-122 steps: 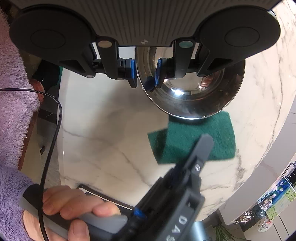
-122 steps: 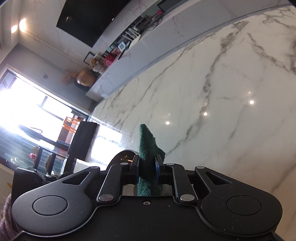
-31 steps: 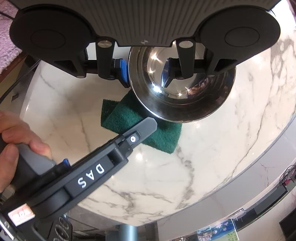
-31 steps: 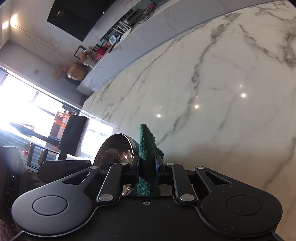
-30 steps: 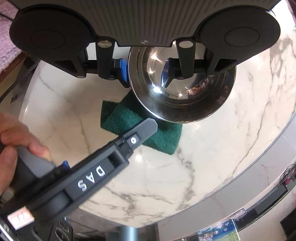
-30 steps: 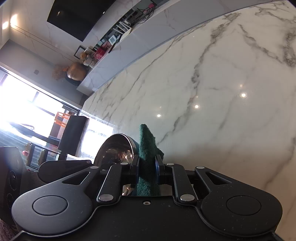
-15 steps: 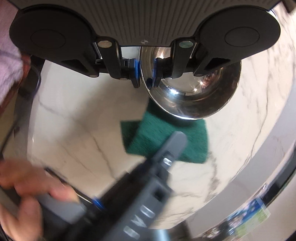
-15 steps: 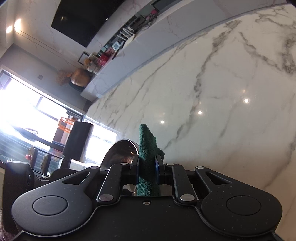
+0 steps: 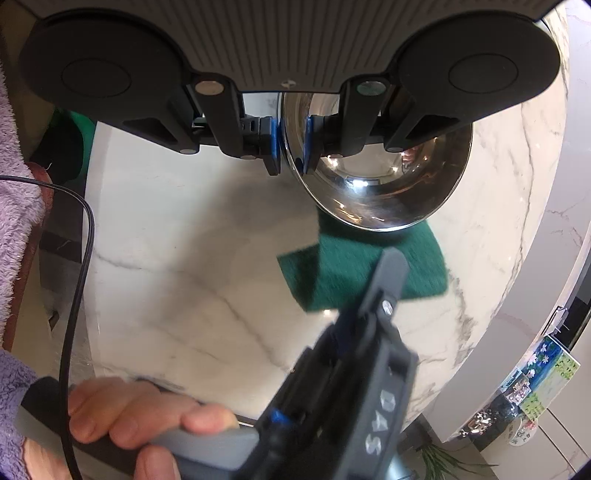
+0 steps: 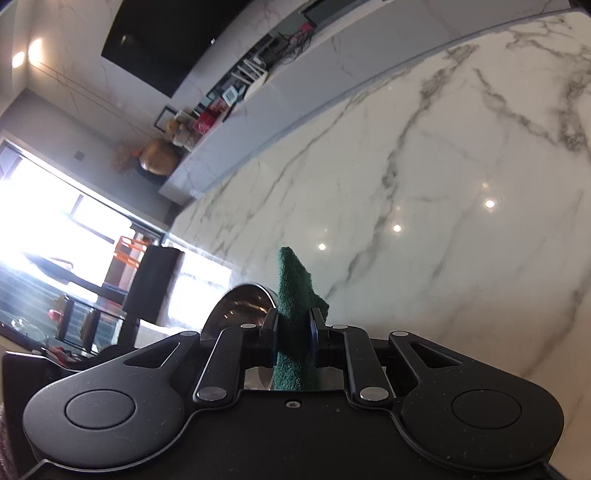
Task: Clean bowl
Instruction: 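Rub the pad along the bowl's outside with the right gripper while the left holds it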
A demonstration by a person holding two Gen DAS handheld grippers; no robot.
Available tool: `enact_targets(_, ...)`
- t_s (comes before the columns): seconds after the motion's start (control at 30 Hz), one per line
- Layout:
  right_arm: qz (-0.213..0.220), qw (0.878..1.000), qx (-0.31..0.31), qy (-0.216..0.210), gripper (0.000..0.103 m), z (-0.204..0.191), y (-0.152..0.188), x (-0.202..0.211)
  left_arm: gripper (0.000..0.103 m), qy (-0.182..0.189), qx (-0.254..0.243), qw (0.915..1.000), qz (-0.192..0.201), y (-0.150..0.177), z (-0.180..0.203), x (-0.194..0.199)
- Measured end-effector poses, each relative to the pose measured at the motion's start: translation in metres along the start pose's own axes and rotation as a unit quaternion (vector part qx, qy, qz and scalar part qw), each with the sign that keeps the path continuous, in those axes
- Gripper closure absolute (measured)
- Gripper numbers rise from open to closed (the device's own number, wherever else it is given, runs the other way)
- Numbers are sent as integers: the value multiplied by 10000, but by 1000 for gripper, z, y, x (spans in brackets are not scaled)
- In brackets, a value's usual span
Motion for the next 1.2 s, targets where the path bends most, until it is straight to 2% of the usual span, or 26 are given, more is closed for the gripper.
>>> enact_targets(0.17,-67,10000,26,48,88,-3,1,-4,91,-4,-28,10000,0,-4,4,1)
enact_targets(0.53,368,9990,-3,-248,88,-5,-3,20,91,-9,-89,10000,-16,-6,4,0)
enact_targets(0.97,-57,10000,-66,-3,88,0,1,-6,90,84,-371,9993,-26,-1,5,1)
enact_targets(1.07,-51,10000,-84,1,88,1,1,-6,87,45,-184,9998,39,-2,2,5)
enact_targets(1.13,-55,10000,-81,-1,88,0,1,-6,80,50,101,9998,166,-5,-2,11)
enact_targets(1.17,-59,10000,-77,6,88,0,2,-7,68,88,348,9991,216,-7,-6,15)
enact_targets(1.2,-61,10000,-75,12,88,0,2,-7,63,118,587,9979,227,-9,-10,17)
Point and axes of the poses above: each gripper's, at about its wrist camera, not at the fingertips, and x roughly against the way its jaws point, z to its right, y to its underside, the point moved 5 cm from there along -x, roughly the way its jaws point, and after that the axes turned 11 degrees about -z, right-handed, at the moved point
